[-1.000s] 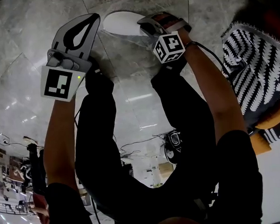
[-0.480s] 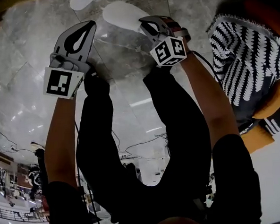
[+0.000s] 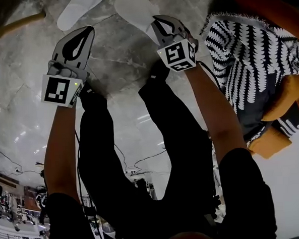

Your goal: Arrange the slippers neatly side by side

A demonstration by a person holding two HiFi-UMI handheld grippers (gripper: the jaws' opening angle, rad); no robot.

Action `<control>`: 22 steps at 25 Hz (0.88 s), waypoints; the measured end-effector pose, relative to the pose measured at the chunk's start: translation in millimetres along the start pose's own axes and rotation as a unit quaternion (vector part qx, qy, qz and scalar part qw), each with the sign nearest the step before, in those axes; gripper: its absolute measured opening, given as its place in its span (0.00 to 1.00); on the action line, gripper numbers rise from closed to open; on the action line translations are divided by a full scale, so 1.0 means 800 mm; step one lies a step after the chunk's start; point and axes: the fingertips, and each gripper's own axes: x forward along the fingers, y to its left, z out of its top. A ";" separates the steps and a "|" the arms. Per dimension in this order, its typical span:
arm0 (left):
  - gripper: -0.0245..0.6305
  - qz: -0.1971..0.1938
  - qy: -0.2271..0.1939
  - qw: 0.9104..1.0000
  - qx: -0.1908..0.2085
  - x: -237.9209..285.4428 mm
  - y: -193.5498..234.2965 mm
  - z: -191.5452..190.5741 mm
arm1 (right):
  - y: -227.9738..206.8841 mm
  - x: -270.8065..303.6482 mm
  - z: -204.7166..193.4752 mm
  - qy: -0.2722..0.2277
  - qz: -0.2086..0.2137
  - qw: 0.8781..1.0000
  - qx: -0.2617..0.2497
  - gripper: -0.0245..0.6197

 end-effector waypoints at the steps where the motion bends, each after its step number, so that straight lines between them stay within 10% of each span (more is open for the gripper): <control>1: 0.06 0.000 0.000 1.000 -0.001 0.006 0.000 0.000 | -0.006 0.001 -0.005 0.000 -0.007 1.000 0.013 0.10; 22: 0.06 -0.004 0.047 0.999 -0.001 0.012 0.031 -0.081 | -0.057 0.081 -0.123 0.041 -0.110 0.970 0.214 0.10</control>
